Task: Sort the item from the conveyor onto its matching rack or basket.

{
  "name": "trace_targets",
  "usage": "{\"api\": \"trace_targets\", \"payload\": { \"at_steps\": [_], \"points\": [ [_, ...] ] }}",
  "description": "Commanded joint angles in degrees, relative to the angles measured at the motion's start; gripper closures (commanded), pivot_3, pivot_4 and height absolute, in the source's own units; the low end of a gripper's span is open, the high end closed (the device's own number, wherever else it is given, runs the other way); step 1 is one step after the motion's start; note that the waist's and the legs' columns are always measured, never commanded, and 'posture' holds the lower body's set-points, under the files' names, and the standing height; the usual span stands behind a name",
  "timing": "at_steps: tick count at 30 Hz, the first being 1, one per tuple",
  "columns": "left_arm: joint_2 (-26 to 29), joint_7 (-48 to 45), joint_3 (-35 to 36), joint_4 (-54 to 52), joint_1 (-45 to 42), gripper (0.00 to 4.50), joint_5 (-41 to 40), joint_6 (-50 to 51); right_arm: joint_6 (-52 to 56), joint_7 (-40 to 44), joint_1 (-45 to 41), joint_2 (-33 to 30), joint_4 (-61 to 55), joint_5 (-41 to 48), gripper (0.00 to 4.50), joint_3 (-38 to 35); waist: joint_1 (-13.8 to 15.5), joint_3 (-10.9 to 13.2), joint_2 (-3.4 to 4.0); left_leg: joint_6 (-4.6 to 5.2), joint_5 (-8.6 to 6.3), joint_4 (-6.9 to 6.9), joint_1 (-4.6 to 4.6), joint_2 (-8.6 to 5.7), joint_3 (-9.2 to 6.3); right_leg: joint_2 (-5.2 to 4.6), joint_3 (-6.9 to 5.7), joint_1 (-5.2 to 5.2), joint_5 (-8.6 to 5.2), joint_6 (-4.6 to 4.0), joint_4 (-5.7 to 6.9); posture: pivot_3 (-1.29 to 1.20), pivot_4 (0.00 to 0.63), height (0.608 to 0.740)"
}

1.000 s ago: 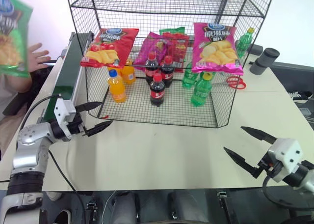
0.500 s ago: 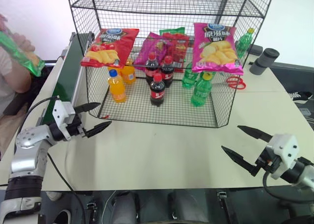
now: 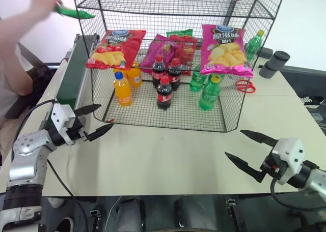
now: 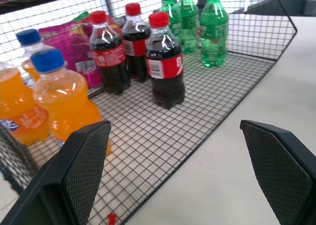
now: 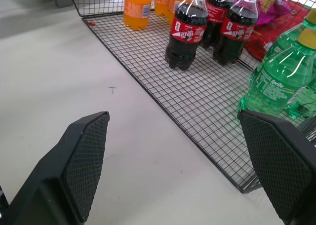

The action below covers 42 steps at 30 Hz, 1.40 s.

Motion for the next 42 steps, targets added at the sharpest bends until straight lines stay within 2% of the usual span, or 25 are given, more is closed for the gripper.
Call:
{"api": "trace_targets", "payload": {
  "at_steps": [1,17,25,31,34,36,39,42],
  "points": [
    [0.37,-0.36,1.28,-0.85,-0.37,0.00,-0.62,-1.00,-1.83,0.59,0.13,-0.34,0.09,0.36,0.15,-0.55,0.00,0.00,0.00,0.00,0.00,0.00,0.00,0.00,0.00,0.00,0.00,0.00,0.00,0.00,0.00,0.00,0.150,0.740],
    [0.18,3.87,1.31,-1.05,-1.19,0.00,0.37,1.29,-2.70,-0.05,-0.32,-0.26,-0.48,-0.40,0.15,0.35,-0.04,0.00,0.00,0.01,0.00,0.00,0.00,0.00,0.00,0.00,0.00,0.00,0.00,0.00,0.00,0.00,0.150,0.740],
    [-0.61,8.28,4.97,-8.94,5.26,0.00,-0.46,0.05,1.17,-1.47,-5.48,-0.09,-0.68,1.53,0.15,4.30,-0.35,0.00,0.00,0.02,-0.01,0.00,-0.01,0.04,0.02,-0.07,0.02,-0.01,0.01,0.00,0.00,0.00,0.150,0.740],
    [-0.68,10.26,10.29,-14.89,16.11,0.00,7.10,-15.22,4.64,-1.26,-16.15,2.44,0.39,3.10,0.15,15.73,-0.42,0.01,-0.01,0.02,-0.01,-0.01,0.00,0.11,0.02,-0.06,0.03,-0.05,0.04,-0.05,0.00,0.00,0.150,0.740],
    [-0.23,14.41,14.48,-13.94,20.99,0.00,14.57,-23.84,7.97,1.01,-21.85,3.14,3.97,6.02,0.07,19.36,-0.13,0.00,-0.04,0.03,-0.02,-0.02,0.00,0.10,0.02,-0.10,0.02,-0.04,0.05,-0.07,-0.03,0.00,0.150,0.740],
    [0.06,15.89,15.06,-12.97,21.94,0.00,16.77,-27.14,7.85,1.81,-23.66,2.99,5.65,5.67,0.07,20.37,0.28,0.00,-0.05,0.08,-0.05,-0.01,-0.01,0.06,0.03,-0.15,0.00,-0.01,0.05,-0.07,-0.09,0.00,0.150,0.740],
    [1.35,20.83,20.63,-9.65,27.36,0.00,27.64,-39.41,9.50,3.81,-28.49,3.48,9.46,6.13,0.07,23.31,0.11,-0.03,-0.11,0.14,-0.08,-0.01,-0.02,0.04,0.06,-0.19,-0.02,-0.01,0.06,-0.07,-0.14,0.00,0.150,0.740],
    [2.57,26.66,25.27,-6.77,30.93,0.00,36.38,-47.71,7.64,5.59,-30.56,2.77,11.56,2.38,0.07,26.57,-0.30,-0.04,-0.13,0.16,-0.09,-0.04,-0.06,0.07,0.09,-0.19,-0.01,-0.07,0.06,-0.08,-0.16,0.00,0.150,0.740]
  ]
}}
